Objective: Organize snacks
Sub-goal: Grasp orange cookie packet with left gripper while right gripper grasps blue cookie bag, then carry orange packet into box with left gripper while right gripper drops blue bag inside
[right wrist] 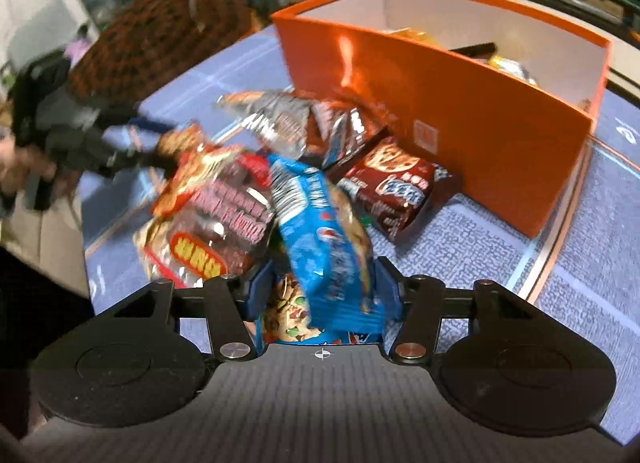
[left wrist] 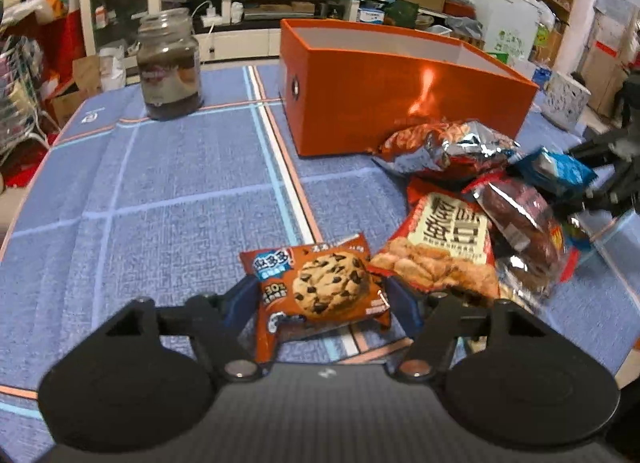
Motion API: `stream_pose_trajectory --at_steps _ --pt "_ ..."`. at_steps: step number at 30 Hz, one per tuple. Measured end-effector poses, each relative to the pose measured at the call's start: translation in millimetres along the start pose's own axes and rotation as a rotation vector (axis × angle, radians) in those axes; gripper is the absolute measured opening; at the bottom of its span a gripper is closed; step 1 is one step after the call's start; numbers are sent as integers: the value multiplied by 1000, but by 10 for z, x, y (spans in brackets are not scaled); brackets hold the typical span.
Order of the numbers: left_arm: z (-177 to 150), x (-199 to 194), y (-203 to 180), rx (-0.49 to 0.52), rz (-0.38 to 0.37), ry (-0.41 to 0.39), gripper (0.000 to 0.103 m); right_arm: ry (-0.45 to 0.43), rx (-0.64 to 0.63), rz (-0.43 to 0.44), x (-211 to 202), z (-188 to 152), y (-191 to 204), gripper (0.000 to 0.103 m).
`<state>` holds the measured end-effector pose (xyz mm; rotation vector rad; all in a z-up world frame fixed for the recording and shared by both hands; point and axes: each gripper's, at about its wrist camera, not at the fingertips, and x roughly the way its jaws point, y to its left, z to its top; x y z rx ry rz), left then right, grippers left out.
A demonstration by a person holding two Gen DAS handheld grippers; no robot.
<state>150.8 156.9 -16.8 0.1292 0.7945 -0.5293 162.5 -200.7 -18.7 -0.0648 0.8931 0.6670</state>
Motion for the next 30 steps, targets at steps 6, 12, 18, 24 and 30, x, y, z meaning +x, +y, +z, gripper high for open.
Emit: stream_pose_trajectory --at_steps 6,12,18,24,30 --pt "1 20 46 -51 -14 5 68 -25 142 29 88 27 -149 29" --pt "-48 146 -50 -32 13 23 69 -46 161 -1 135 -23 -112 26" --pt "-33 154 -124 -46 84 30 64 -69 141 -51 115 -41 -5 18" --pt "-21 53 -153 -60 140 52 55 -81 39 -161 14 -46 257 7" --pt "-44 -94 -141 -77 168 44 55 -104 9 -215 -149 -97 380 7"
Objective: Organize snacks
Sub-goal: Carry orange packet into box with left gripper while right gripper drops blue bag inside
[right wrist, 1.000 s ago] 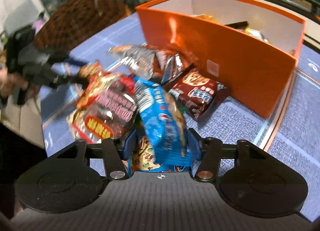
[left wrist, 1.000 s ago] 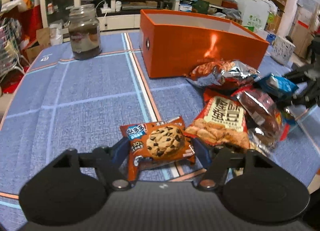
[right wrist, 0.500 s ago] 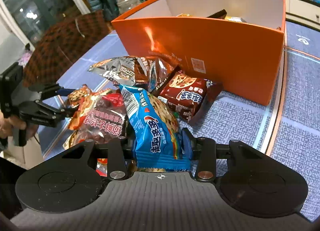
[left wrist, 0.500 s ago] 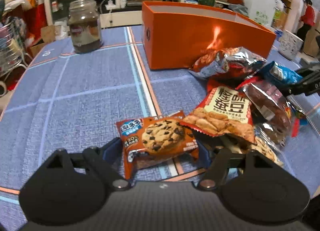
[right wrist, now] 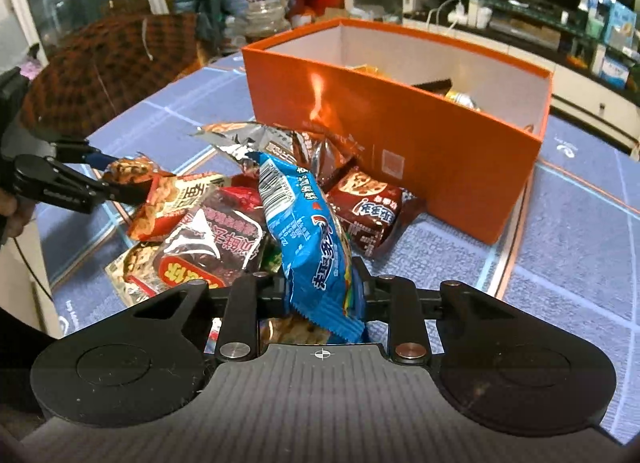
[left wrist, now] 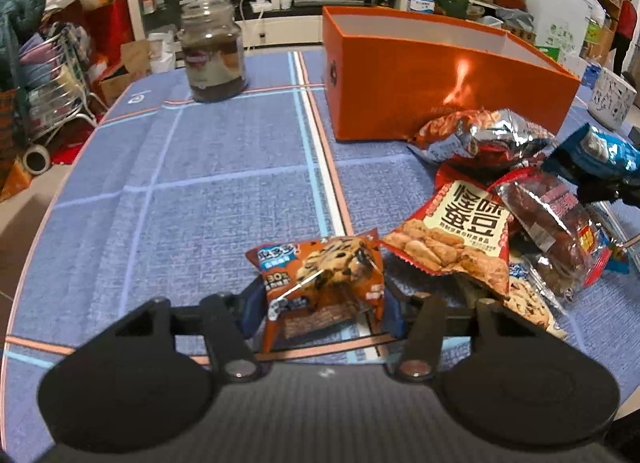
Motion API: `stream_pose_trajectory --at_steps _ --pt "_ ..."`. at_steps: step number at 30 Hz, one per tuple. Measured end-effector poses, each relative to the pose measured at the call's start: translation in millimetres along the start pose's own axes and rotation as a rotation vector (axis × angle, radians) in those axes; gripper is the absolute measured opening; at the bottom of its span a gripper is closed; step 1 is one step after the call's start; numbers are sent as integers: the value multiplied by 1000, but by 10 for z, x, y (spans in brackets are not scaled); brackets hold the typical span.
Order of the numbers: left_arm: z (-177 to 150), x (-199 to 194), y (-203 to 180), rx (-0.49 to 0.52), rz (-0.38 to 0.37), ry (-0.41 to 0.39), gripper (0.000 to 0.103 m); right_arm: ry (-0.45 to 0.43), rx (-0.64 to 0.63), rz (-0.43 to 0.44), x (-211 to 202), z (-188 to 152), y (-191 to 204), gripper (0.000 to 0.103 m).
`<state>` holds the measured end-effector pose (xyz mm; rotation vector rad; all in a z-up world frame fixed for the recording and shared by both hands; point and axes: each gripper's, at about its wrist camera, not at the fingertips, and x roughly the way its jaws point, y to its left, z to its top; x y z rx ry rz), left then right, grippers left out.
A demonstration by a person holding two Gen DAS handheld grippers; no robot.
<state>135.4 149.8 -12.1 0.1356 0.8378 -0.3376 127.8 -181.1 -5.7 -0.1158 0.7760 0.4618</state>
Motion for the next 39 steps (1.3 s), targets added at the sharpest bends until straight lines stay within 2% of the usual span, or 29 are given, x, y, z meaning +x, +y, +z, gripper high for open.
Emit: stream_pose_trajectory --at_steps 8,14,18,22,25,26,27,28,30,31,32,33,34,36,37,39 --pt "33 -314 10 -5 35 -69 55 -85 50 -12 -283 28 -17 7" --pt "182 -538 -103 -13 12 -119 55 -131 67 -24 -459 128 12 7" --pt "607 -566 -292 -6 -21 -168 55 -200 113 -69 -631 360 -96 7" --pt "1300 -392 -509 -7 -34 -234 55 -247 177 -153 -636 801 -306 7" --pt "1809 -116 -658 -17 -28 -253 56 -261 204 -213 -505 1133 -457 7" --pt "1966 22 -690 -28 -17 -258 65 -260 212 -233 -429 1236 -513 8" --pt "2074 143 -711 -37 -10 -268 83 -254 218 -262 -324 1335 -569 10" --pt "2147 254 -732 -40 7 -277 90 -242 224 -290 -223 1405 -635 15" --pt "2138 268 -737 -52 41 -287 91 -185 240 -307 -63 1489 -741 32" --pt "2088 192 -726 -53 23 -302 92 -192 250 -306 -104 1462 -747 33" --pt "2010 100 -696 -55 9 -322 97 -219 245 -290 -201 1398 -715 34" --pt "1898 5 -670 -58 14 -338 102 -242 231 -273 -301 1324 -660 43" --pt "1757 -93 -640 -65 31 -344 102 -264 205 -259 -417 1191 -567 56" --pt "1489 -217 -590 -86 35 -324 102 -268 142 -253 -556 896 -369 73" --pt "1345 -279 -545 -110 45 -324 102 -257 124 -270 -600 679 -233 73" --pt "1069 -371 -504 -143 71 -314 102 -220 177 -329 -624 342 -66 73"
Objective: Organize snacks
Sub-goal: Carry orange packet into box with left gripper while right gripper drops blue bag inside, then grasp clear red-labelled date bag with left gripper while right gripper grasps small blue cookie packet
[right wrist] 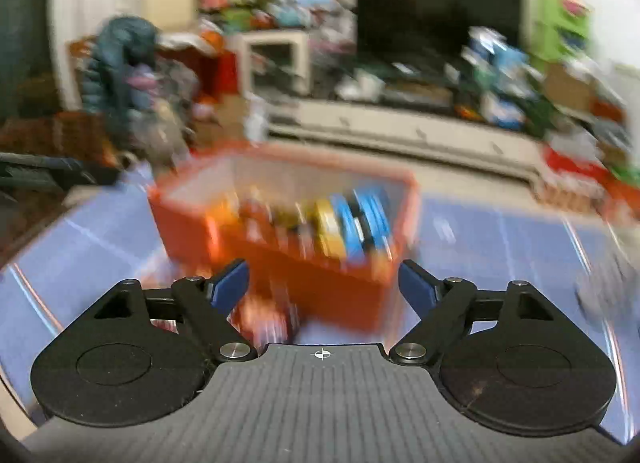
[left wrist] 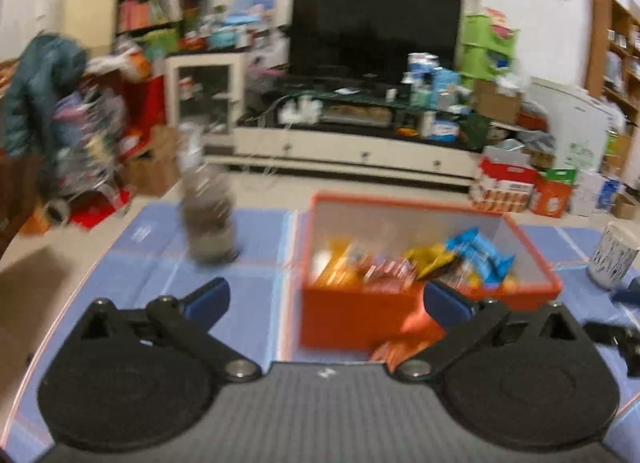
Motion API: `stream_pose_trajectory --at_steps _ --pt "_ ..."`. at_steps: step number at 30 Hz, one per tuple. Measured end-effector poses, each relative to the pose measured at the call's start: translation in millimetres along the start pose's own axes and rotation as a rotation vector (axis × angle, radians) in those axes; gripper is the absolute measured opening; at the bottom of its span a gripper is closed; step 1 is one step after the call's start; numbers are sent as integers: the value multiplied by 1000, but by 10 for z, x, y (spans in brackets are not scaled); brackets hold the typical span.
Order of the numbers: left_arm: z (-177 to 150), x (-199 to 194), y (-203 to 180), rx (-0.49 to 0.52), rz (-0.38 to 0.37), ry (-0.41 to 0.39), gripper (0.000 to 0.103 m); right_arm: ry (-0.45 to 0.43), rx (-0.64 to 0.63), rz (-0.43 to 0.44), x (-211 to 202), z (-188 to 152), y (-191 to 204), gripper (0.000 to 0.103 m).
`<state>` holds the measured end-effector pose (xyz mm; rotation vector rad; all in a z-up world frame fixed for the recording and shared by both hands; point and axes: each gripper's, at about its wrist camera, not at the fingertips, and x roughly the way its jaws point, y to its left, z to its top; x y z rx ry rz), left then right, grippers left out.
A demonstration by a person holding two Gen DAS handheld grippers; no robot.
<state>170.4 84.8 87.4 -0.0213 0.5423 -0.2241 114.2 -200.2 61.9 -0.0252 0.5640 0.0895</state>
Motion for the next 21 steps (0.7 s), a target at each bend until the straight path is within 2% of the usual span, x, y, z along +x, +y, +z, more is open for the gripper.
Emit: stream_pose_trajectory --at_steps 2,4,7,9,13,15,21 --pt "-226 -121 79 -26 33 17 102 56 157 -47 -95 -330 24 73" --pt "-400 -196 130 -71 66 55 102 116 280 -33 -116 -567 66 67" --pt "-610 -264 86 -99 62 93 102 128 293 -95 -118 -727 221 65" --pt "-692 -278 -69 -75 45 114 102 135 359 -116 -82 -812 266 66" --pt "-759 -366 -350 -81 25 74 102 112 465 -165 33 -964 335 67" --pt "-762 -376 -438 -69 12 67 102 105 468 -196 109 -996 402 68" --pt "-762 -341 -356 -49 61 76 102 115 526 -184 302 -1062 466 68"
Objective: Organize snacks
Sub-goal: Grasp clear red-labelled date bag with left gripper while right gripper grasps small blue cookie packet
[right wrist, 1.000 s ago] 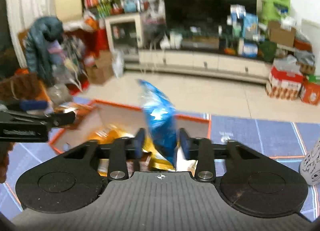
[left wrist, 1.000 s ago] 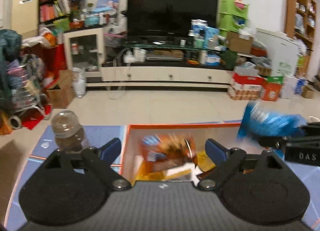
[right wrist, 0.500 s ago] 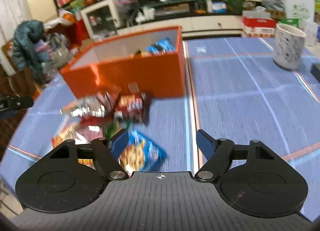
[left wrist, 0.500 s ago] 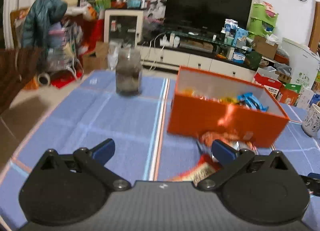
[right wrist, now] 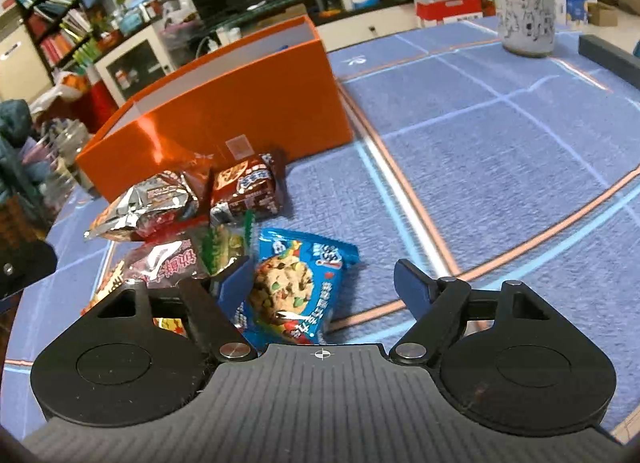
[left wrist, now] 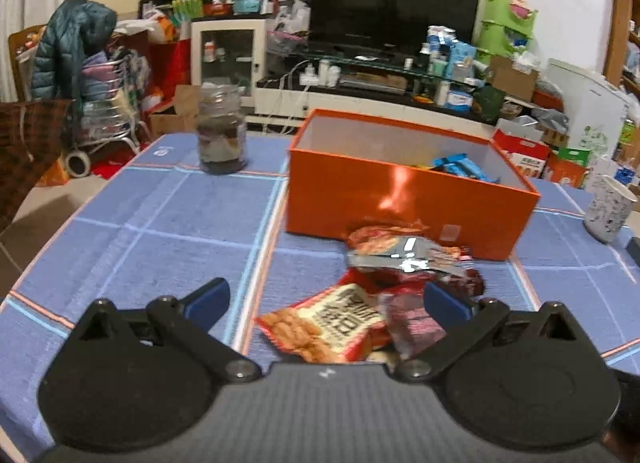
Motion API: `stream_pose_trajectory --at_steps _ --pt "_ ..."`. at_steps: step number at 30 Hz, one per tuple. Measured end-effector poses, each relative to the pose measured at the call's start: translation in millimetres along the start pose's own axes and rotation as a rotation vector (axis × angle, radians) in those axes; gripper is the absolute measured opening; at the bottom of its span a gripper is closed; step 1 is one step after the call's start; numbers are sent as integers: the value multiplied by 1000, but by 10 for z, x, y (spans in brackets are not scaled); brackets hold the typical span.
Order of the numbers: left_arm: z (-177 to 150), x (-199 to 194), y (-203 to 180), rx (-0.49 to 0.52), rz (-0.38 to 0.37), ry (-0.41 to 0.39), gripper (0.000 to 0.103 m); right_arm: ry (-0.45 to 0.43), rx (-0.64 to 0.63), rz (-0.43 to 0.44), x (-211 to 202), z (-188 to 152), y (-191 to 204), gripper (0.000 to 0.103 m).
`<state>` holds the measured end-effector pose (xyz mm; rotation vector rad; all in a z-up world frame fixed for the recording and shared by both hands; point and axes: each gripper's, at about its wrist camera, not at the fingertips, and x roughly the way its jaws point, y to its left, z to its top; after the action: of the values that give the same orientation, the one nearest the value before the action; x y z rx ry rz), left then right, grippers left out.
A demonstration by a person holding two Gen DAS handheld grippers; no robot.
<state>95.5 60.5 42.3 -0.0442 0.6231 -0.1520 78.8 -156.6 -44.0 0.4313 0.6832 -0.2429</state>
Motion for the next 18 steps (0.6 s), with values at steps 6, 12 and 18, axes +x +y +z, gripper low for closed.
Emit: stream_pose_trajectory --at_steps 6,12,18 --pt "5 63 49 -23 25 18 102 11 -114 -28 81 -95 212 69" --pt "-49 86 -166 11 -19 38 102 47 -353 -113 -5 -63 35 52" --pt "-122 179 -522 88 -29 50 102 75 -411 -120 -68 95 -357 53"
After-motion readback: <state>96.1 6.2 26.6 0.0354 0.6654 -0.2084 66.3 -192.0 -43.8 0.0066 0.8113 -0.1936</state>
